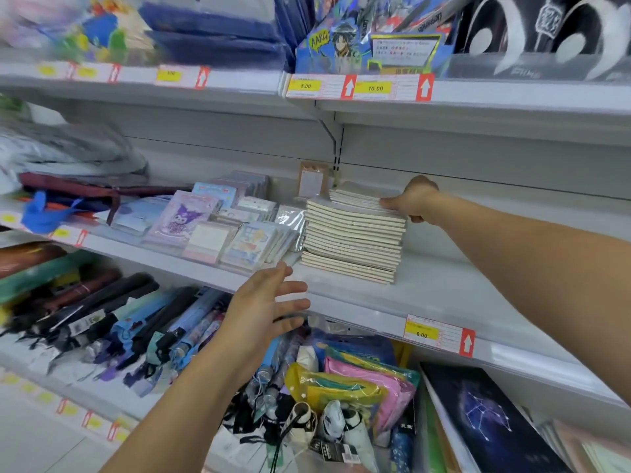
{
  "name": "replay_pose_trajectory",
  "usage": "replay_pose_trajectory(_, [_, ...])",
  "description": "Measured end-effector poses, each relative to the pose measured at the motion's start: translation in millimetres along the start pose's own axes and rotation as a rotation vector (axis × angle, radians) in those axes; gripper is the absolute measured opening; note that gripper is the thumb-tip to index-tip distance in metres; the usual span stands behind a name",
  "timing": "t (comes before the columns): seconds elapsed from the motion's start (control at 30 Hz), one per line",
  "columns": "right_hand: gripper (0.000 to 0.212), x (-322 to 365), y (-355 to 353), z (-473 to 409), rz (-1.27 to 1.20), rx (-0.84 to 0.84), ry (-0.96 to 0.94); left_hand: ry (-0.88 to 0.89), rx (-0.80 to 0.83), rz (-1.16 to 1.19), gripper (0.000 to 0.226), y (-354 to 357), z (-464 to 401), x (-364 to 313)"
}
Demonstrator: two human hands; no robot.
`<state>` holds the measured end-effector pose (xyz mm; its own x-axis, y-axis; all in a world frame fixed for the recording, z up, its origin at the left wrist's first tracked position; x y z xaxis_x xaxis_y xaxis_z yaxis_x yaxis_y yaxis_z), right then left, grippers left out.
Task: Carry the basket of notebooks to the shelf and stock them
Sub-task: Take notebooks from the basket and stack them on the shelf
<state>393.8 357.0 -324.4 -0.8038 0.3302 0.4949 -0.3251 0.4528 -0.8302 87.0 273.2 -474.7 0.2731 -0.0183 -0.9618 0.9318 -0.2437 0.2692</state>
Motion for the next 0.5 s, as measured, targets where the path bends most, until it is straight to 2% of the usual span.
replay_pose_trajectory(0.1, [0.056, 13.9, 0.9, -6.0, 0.167, -0.087, -0.096, -0.015, -0.016, -0.025, 0.028, -3.5, -0.3, 5.3])
replay_pose_trajectory(0.2, [0.049, 19.1, 6.7, -4.3, 0.216, -0.073, -0.105, -0.045, -0.025, -0.041, 0.026, -5.9, 0.0, 13.1])
replay_pose_trajectory(0.27, [0.043, 22.4, 1.1, 13.0, 0.206, -0.160, -0.126, -0.077, -0.014, -0.104, 0.027, -5.5, 1.4, 19.9])
replay_pose_trajectory(0.33, [0.045, 27.8, -7.7, 58.0, 0.008, -0.384, -0.245, -0.116, -0.015, -0.248, 0.029, -8.9, 3.4, 33.0])
replay_pose_trajectory(0.4, [0.033, 27.3, 11.3, 132.4, -0.282, -0.539, -0.459, -0.128, -0.019, -0.502, 0.033, -22.5, 3.6, 49.4])
replay_pose_trajectory(0.43, [0.029, 20.0, 41.8, 169.6, -0.377, -0.499, -0.517, -0.147, 0.006, -0.645, 0.036, -29.6, 4.7, 60.1])
replay_pose_trajectory(0.47, [0.028, 4.9, 88.0, 201.8, -0.415, -0.371, -0.506, -0.193, 0.056, -0.772, 0.037, -35.4, 8.4, 73.7])
replay_pose_trajectory(0.5, [0.030, -17.9, 147.9, 229.8, -0.408, -0.150, -0.409, -0.272, 0.126, -0.879, 0.037, -41.5, 14.8, 89.9])
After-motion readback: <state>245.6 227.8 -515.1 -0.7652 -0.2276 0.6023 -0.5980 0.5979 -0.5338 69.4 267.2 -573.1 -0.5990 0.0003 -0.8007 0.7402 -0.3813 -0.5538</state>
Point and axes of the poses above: each hand's wrist, its own z-axis away from the middle knuckle, its own y-axis out of the palm, x = y × z, the point moved 9 cm from there along -z, towards the middle knuckle, and after that the axes turned 2 degrees about -z, right-handed, at the moved point
